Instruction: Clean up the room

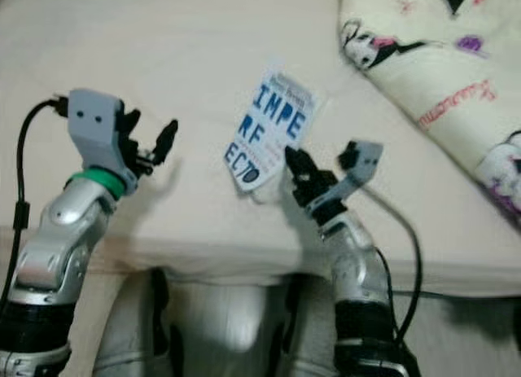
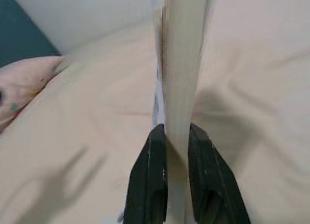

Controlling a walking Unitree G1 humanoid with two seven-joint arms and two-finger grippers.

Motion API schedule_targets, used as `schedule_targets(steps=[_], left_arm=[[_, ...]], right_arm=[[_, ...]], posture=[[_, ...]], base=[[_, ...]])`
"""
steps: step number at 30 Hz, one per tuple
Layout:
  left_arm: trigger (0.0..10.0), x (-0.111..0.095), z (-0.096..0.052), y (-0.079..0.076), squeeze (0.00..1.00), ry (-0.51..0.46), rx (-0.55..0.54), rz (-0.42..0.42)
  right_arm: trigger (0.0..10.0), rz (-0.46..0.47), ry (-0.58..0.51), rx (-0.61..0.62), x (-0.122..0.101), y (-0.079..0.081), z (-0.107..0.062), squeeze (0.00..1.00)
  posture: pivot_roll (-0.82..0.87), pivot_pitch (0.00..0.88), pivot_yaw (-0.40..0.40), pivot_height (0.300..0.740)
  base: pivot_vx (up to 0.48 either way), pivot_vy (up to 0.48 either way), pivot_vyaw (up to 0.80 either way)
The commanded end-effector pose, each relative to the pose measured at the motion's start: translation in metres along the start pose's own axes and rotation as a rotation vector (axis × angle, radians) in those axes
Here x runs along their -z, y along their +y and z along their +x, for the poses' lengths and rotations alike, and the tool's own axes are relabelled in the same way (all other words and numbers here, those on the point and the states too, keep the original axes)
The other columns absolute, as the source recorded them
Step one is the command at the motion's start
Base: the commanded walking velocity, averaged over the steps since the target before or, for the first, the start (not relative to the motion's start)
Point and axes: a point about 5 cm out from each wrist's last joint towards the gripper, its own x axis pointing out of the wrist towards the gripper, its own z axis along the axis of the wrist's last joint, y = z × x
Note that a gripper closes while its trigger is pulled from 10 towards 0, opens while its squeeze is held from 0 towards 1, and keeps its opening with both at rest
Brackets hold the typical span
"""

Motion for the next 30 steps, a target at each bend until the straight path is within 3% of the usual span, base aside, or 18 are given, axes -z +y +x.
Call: schedule_targets(steps=[1,3,5,8,10,13,30], left_arm=[[10.0,0.005,0.001,-0.002,0.0,0.007,0.0,-0.009],[10.0,0.006,0.005,-0.007,0.0,-0.003,0.003,-0.028],[10.0,0.007,0.006,-0.009,0.0,-0.004,0.004,-0.032],[10.0,0.009,0.006,-0.009,0.0,-0.001,0.005,-0.032],[10.0,0.011,0.006,-0.009,0.0,0.005,0.004,-0.031],[10.0,0.013,0.007,-0.01,0.0,0.005,0.002,-0.031],[10.0,0.018,0.011,-0.02,0.0,-0.005,0.009,-0.053]], right_arm=[[10.0,0.011,-0.046,-0.013,-0.011,0.003,-0.002,0.0],[10.0,0.244,-0.124,0.033,-0.015,0.003,-0.007,0.0],[10.0,0.282,-0.134,0.047,-0.014,0.002,-0.006,0.0],[10.0,0.256,-0.125,0.06,-0.013,0.005,-0.006,0.0],[10.0,0.174,-0.113,0.077,-0.012,0.008,-0.005,0.0],[10.0,0.128,-0.107,0.087,-0.013,0.013,-0.005,0.0],[10.0,0.145,-0.094,0.107,-0.015,0.015,-0.004,0.0]], posture=[[-0.02,0.114,0.03,0.549],[-0.04,0.076,0.023,0.549],[-0.04,0.072,0.024,0.549],[-0.04,0.061,0.025,0.549],[-0.04,0.051,0.02,0.553],[-0.04,0.047,0.013,0.562],[-0.04,0.049,0.011,0.626]], base=[[0.0,0.0,0.0],[0.0,0.0,0.0],[0.0,0.0,0.0],[0.0,0.0,0.0],[0.0,0.0,0.0],[0.0,0.0,0.0],[0.0,0.0,0.0]])
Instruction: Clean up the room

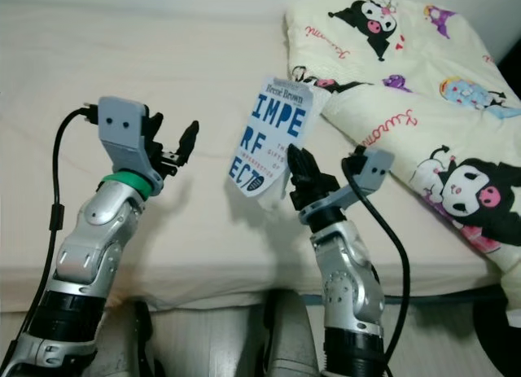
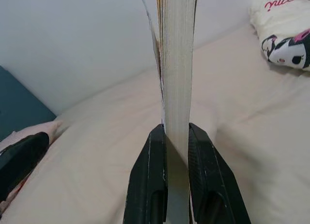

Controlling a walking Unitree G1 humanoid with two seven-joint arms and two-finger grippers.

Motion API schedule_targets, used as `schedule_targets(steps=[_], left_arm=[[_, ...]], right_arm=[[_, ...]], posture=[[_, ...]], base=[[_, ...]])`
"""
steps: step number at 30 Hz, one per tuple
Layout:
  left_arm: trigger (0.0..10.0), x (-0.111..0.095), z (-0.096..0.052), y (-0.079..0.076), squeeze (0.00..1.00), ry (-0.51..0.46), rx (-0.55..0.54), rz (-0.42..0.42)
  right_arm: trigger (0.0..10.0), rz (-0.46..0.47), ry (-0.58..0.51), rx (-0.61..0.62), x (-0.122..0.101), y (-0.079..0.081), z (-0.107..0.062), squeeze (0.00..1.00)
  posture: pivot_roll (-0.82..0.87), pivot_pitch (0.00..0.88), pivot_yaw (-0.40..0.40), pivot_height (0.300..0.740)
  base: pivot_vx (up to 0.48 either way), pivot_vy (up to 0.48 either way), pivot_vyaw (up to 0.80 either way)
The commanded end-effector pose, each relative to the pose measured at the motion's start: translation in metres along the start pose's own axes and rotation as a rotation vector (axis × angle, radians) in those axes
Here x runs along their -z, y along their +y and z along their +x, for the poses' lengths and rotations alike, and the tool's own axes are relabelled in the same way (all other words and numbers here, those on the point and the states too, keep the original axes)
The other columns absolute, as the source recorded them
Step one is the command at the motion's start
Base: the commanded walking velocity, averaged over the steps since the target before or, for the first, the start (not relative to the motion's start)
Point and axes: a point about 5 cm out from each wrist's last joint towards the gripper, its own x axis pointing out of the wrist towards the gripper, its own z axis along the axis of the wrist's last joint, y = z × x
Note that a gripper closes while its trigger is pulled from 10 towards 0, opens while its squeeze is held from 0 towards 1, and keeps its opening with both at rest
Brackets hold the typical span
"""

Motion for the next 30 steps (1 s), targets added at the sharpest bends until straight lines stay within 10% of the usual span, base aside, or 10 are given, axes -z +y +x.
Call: schedule_targets(steps=[1,30], left_arm=[[10.0,0.0036,0.0001,-0.0009,0.0,0.011,0.003,-0.004],[10.0,0.0072,0.0056,-0.0064,0.0,0.022,0.043,-0.025]], right_arm=[[10.0,-0.005,-0.043,-0.005,-0.0073,0.0017,-0.0002,0.0],[10.0,-0.018,-0.058,0.057,-0.0098,-0.0043,-0.0014,0.0]], posture=[[-0.04,0.049,0.011,0.626],[-0.04,0.046,0.022,0.696]], base=[[0.0,0.0,0.0],[0.0,0.0,0.0]])
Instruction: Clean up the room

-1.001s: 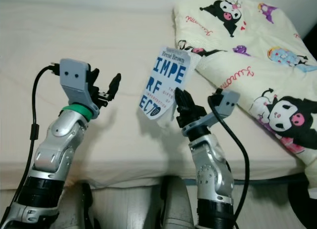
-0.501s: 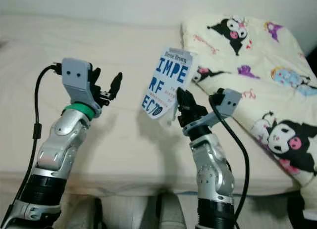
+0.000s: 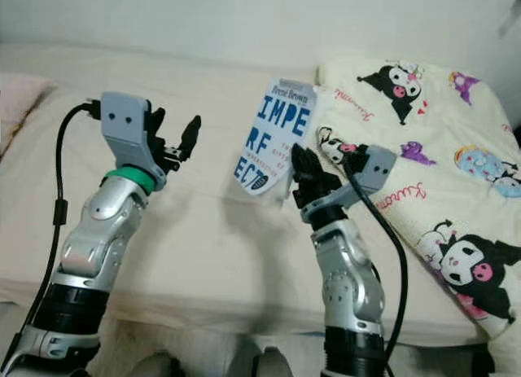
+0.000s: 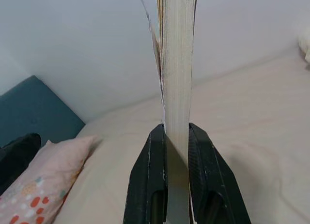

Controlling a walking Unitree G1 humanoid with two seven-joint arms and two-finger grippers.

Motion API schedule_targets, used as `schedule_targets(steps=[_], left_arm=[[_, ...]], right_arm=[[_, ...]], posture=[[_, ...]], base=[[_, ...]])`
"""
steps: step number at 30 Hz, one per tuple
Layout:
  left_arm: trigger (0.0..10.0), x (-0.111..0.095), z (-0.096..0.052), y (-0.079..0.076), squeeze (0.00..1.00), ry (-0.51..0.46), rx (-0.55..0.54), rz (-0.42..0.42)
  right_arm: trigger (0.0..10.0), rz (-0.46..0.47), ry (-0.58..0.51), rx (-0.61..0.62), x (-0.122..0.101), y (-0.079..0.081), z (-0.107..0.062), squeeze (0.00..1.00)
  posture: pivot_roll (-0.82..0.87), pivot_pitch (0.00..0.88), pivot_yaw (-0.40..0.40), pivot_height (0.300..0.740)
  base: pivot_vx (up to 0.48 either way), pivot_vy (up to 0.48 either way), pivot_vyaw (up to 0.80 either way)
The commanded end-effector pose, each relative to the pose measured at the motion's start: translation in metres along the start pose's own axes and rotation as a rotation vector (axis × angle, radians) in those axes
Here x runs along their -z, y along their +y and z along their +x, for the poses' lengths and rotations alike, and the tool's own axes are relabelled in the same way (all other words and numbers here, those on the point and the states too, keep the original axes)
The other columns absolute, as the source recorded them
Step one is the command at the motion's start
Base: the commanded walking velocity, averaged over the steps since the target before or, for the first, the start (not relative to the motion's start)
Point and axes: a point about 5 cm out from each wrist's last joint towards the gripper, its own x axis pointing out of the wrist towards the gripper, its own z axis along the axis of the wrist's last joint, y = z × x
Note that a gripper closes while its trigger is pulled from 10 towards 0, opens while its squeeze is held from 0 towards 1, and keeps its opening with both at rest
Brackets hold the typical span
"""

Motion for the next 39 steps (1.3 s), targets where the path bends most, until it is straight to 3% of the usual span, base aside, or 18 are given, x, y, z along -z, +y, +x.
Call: schedule_targets(steps=[1,32,39], left_arm=[[10.0,0.007,-0.001,-0.0019,0.0,0.027,0.02,-0.017],[10.0,0.0102,-0.0012,-0.0036,0.0,0.04,0.065,-0.013],[10.0,0.0111,-0.0006,-0.0024,0.0,0.044,0.062,-0.012]], right_arm=[[10.0,-0.009,-0.046,0.01,-0.0073,-0.0019,-0.0018,0.0],[10.0,-0.009,-0.042,0.022,-0.0007,-0.0013,-0.0031,0.0],[10.0,-0.009,-0.041,0.021,0.0002,-0.0015,-0.0025,0.0]], posture=[[-0.04,0.046,0.022,0.696],[-0.04,0.049,0.036,0.696],[-0.04,0.045,0.037,0.696]], base=[[0.0,0.0,0.0],[0.0,0.0,0.0],[0.0,0.438,0.0]])
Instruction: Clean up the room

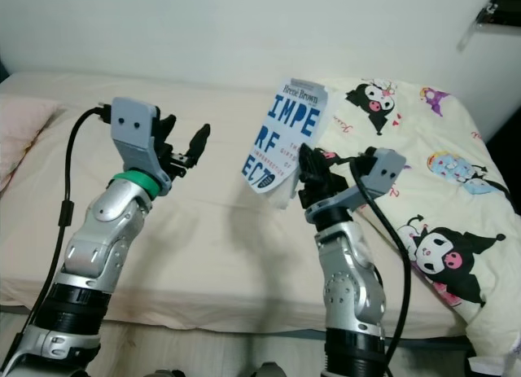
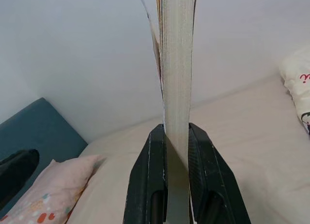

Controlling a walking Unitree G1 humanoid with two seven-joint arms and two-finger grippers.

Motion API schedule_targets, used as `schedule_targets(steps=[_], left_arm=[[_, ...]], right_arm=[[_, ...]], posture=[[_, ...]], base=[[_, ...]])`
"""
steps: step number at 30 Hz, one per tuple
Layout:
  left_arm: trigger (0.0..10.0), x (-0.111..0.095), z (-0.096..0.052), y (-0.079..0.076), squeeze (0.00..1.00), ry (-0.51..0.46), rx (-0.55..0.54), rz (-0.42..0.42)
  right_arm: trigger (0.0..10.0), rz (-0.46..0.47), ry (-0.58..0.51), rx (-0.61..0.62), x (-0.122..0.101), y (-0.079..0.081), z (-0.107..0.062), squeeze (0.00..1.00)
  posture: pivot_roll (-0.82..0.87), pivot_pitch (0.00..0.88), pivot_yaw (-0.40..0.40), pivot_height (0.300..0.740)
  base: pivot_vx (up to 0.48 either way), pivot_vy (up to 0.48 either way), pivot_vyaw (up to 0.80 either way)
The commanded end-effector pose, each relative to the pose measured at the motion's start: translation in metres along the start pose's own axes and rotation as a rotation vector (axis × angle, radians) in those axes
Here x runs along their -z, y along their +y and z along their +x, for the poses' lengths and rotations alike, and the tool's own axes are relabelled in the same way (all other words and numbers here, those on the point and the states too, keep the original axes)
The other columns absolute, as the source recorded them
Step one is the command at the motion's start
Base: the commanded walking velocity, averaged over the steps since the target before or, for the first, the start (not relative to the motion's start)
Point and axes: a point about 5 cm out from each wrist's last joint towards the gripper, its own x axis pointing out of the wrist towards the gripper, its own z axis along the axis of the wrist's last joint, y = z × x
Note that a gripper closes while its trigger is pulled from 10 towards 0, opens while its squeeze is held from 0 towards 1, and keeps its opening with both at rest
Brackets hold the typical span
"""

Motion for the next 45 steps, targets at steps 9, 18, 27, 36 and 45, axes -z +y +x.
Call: schedule_targets(steps=[9,18,27,36,45], left_arm=[[10.0,0.005,-0.0012,0.0029,0.0,0.019,-0.002,0.005],[10.0,0.0047,-0.0014,0.0031,0.0,0.017,-0.001,0.006],[10.0,0.0046,-0.001,0.0036,0.0,0.018,-0.001,0.007],[10.0,0.0034,0.0,0.0044,0.0,0.011,0.0,0.021],[10.0,0.0008,-0.0002,0.0027,0.0,-0.016,0.007,0.053]], right_arm=[[10.0,-0.001,-0.005,-0.01,0.0035,0.0026,0.0,0.0],[10.0,-0.003,-0.006,-0.011,0.0038,0.0026,0.0003,0.0],[10.0,-0.002,-0.007,-0.011,0.0044,0.0029,0.0008,0.0],[10.0,0.001,-0.011,-0.008,0.0051,0.0028,0.0009,0.0],[10.0,0.003,-0.015,-0.006,0.0056,0.0029,0.0012,0.0]], posture=[[-0.04,0.042,0.038,0.696],[-0.04,0.041,0.038,0.696],[-0.04,0.041,0.042,0.696],[-0.04,0.039,0.047,0.696],[-0.04,0.039,0.051,0.696]], base=[[0.0,0.48,0.0],[0.0,0.48,0.0],[0.0,0.48,0.0],[0.0,0.423,0.0],[0.0,-0.205,0.0]])
